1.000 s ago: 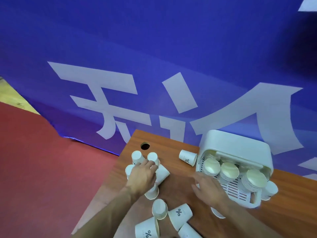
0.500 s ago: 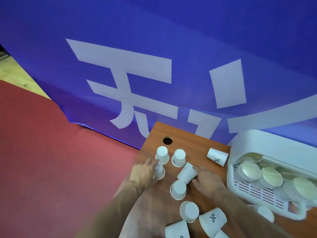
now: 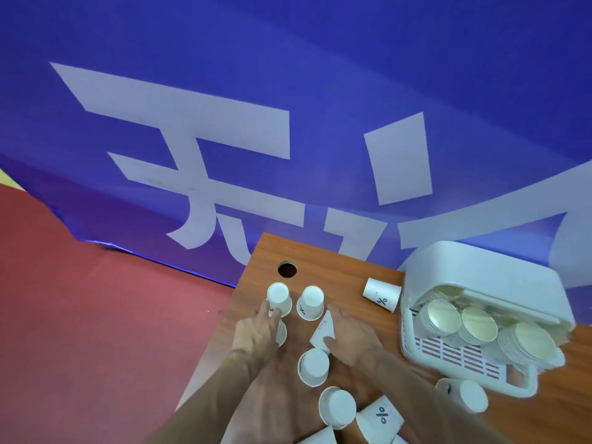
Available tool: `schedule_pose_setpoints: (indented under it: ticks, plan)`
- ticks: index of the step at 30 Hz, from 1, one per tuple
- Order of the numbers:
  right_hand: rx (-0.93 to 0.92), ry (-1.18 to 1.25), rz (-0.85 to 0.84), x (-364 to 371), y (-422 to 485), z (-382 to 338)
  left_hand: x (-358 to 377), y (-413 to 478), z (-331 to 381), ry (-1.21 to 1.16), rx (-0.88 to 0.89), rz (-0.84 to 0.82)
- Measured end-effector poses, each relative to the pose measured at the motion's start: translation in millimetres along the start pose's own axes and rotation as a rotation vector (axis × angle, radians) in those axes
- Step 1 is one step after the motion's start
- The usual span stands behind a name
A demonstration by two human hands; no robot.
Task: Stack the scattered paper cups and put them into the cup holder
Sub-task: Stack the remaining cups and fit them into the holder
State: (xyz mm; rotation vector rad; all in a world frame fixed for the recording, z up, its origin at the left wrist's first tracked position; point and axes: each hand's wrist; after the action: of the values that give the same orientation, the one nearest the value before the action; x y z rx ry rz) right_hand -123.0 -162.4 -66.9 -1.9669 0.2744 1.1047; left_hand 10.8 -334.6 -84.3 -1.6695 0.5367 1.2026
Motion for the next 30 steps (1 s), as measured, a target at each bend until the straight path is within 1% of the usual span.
schedule_pose_setpoints:
  ticks: [4, 7, 12, 16, 22, 27, 30]
  plan:
    - [0.008, 0.006, 0.045, 1, 4, 0, 1, 4, 1, -0.038, 0.019, -0.010]
    - [0.055, 0.041, 0.098, 1, 12, 1, 4, 2, -1, -0.058, -0.002, -0.002]
    - [0.164, 0.103, 0.036, 8, 24, 4, 11, 0, -5, -0.159, 0.028, -0.003]
    - [0.190, 0.099, 0.056, 16, 30, 8, 20, -2, -9, -0.276, -0.001, 0.040]
    - [0.149, 0.085, 0.106, 16, 29, 13, 42, -7, -7, -0.274, 0.004, 0.017]
    - [0.087, -0.010, 0.156, 9, 23, 15, 44, -2, 0, -0.171, -0.006, 0.110]
    - [0.015, -0.079, 0.206, 7, 19, 16, 39, 4, 1, -0.110, 0.041, 0.064]
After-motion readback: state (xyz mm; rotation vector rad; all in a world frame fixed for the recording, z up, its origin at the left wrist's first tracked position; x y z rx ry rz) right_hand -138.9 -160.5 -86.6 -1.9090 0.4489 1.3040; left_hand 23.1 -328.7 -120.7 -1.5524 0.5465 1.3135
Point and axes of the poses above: each hand's wrist, its own y-axis towards the middle knuckle, its own x-axis out of the palm, z = x × y, and after that the axes turned 6 degrees about -z, right-handed
